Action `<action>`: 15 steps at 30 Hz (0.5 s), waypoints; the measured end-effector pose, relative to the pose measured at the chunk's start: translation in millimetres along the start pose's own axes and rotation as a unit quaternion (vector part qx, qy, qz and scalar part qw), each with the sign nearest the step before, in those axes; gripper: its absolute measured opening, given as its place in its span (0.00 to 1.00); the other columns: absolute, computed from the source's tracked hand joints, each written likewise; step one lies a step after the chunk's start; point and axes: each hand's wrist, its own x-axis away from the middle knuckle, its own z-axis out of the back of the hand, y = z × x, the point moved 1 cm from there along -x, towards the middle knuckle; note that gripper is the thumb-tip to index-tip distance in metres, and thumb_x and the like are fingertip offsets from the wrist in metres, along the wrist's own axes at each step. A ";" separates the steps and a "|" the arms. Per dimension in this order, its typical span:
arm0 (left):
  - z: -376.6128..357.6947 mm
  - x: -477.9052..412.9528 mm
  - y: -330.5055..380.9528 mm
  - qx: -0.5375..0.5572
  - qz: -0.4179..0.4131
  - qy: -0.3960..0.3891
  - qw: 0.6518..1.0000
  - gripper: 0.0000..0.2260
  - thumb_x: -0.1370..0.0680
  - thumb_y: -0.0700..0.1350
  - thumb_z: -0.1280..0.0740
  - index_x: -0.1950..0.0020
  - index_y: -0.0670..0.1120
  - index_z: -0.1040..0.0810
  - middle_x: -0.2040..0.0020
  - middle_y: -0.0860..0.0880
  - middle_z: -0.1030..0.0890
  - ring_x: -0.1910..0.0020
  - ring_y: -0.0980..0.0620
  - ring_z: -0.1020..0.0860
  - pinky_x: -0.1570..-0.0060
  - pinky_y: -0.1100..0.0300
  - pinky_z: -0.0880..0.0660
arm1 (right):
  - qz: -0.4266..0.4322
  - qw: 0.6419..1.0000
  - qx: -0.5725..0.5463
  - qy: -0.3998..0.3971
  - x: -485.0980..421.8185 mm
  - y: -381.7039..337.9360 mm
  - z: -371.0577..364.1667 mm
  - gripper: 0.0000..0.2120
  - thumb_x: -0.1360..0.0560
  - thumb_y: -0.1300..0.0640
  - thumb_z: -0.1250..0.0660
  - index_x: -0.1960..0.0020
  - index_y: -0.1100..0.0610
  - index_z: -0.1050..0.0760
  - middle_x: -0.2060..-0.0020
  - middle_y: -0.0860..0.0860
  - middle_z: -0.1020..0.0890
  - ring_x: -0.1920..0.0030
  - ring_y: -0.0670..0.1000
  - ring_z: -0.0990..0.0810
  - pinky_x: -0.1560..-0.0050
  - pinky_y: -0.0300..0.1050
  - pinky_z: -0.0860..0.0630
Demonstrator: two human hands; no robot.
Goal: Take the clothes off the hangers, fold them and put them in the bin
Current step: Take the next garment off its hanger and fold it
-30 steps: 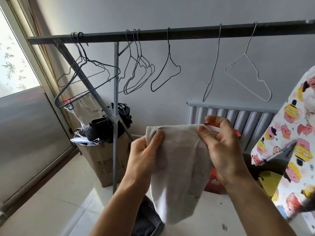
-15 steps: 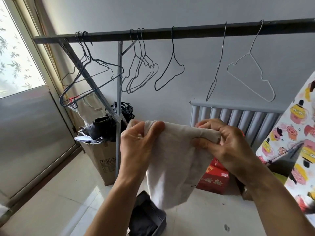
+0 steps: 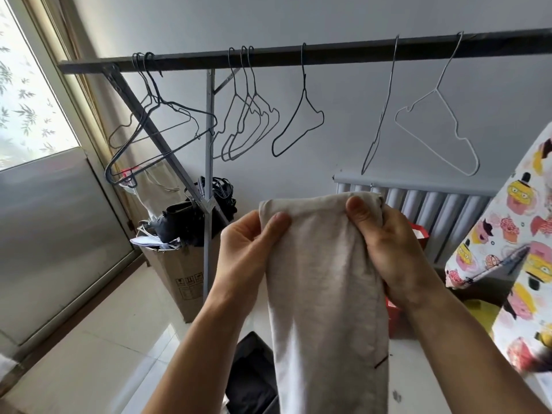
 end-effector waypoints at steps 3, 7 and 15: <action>-2.6 -2.5 2.4 -0.007 -0.021 0.035 0.999 0.20 0.27 0.53 0.26 0.57 0.35 0.22 0.61 0.43 0.23 0.60 0.48 0.28 0.57 0.51 0.30 | -0.037 0.991 -0.083 -0.097 3.8 9.0 6.4 0.30 0.38 0.33 0.29 0.50 0.57 0.17 0.50 0.56 0.15 0.49 0.52 0.16 0.51 0.45 0.20; -6.6 -7.8 9.0 -0.065 -0.053 0.058 0.995 0.12 0.24 0.48 0.29 0.65 0.44 0.22 0.70 0.52 0.23 0.69 0.57 0.29 0.68 0.63 0.30 | -0.090 0.983 -0.066 -0.147 16.4 19.5 6.4 0.25 0.41 0.42 0.22 0.48 0.51 0.18 0.50 0.51 0.15 0.46 0.53 0.16 0.51 0.45 0.19; -7.9 -19.1 16.3 -0.265 -0.209 0.117 0.934 0.11 0.17 0.48 0.38 0.58 0.48 0.25 0.71 0.59 0.26 0.72 0.62 0.31 0.70 0.69 0.36 | -0.153 0.980 -0.128 -0.022 12.5 6.8 -3.5 0.14 0.30 0.52 0.31 0.53 0.62 0.20 0.56 0.55 0.13 0.56 0.54 0.14 0.61 0.43 0.19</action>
